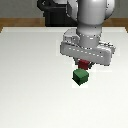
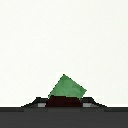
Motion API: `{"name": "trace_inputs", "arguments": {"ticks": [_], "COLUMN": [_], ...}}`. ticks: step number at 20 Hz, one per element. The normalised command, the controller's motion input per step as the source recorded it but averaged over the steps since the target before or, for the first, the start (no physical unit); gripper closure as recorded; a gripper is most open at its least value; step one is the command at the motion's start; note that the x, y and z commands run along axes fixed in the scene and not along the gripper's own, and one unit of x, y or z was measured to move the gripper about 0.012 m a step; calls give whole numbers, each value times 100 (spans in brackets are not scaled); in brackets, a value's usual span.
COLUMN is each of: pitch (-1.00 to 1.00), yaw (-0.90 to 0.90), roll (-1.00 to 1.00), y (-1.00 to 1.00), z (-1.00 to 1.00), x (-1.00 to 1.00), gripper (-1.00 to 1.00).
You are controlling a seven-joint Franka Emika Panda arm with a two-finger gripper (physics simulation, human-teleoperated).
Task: Place the red cube on top of the green cube.
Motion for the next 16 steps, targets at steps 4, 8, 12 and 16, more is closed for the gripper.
{"name": "trace_inputs", "arguments": {"ticks": [4,8,12,16], "pitch": [0,0,0,0], "yaw": [0,0,0,0], "roll": [0,0,0,0], "y": [-25,0,0,0], "z": [-25,-25,0,0], "x": [0,0,0,0], "gripper": [100,100,-100,-100]}}
